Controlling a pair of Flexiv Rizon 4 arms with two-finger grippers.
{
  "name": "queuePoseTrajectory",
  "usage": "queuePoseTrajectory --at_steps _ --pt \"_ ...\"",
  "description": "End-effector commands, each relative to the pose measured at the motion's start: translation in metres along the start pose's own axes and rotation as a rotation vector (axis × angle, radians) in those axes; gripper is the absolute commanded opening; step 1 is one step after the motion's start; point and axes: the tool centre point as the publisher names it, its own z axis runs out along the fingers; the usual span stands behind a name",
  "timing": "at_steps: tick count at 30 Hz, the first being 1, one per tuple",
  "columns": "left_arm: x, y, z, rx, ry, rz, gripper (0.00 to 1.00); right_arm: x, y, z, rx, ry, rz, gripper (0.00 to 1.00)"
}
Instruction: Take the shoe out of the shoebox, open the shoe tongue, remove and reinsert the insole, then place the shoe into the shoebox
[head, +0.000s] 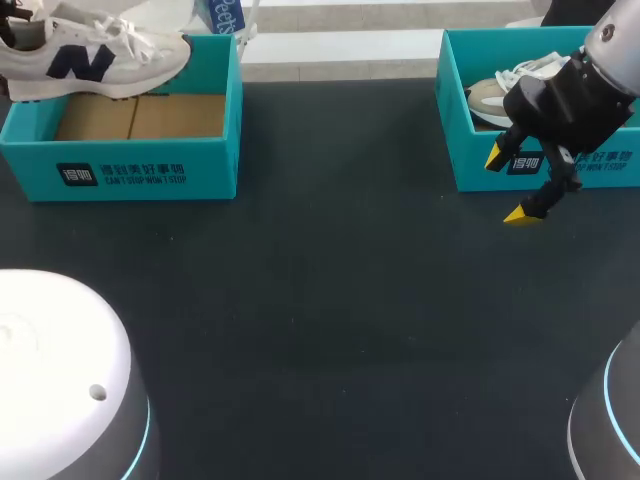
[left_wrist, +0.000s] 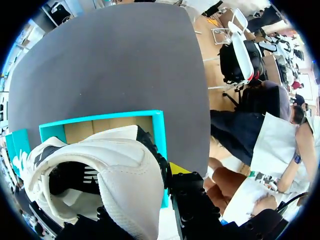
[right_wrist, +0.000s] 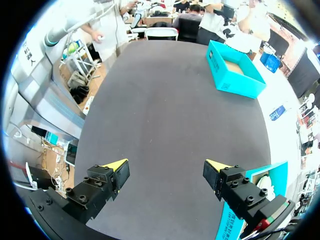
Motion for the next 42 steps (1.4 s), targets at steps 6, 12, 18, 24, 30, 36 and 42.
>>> queuePoseTrajectory --at_steps 6,12,18,24,30,36,42 --pt "0.000 0.039 0.036 0.037 -0.004 -0.017 0.00 -0.001 0.000 0.001 0.003 0.001 0.000 1.00" --pt "-0.009 0.038 0.057 0.016 0.014 -0.015 0.00 -0.001 0.000 0.001 0.003 0.001 0.000 1.00" --pt "-0.016 0.034 0.076 0.018 0.018 -0.003 0.00 -0.001 0.000 0.001 0.003 0.001 0.000 1.00" --pt "-0.018 0.025 0.088 0.020 0.016 0.006 0.00 -0.001 0.000 0.001 0.003 0.001 0.000 1.00" --pt "-0.021 0.014 0.103 0.040 0.010 0.033 0.00 -0.001 0.000 0.001 0.003 0.001 0.000 1.00" --pt "-0.023 0.005 0.115 0.055 0.015 0.034 0.00 -0.001 0.000 0.001 0.003 0.001 0.000 1.00" --pt "-0.027 0.000 0.131 0.074 0.021 0.043 0.00 -0.001 0.000 0.001 0.003 0.001 0.000 1.00"
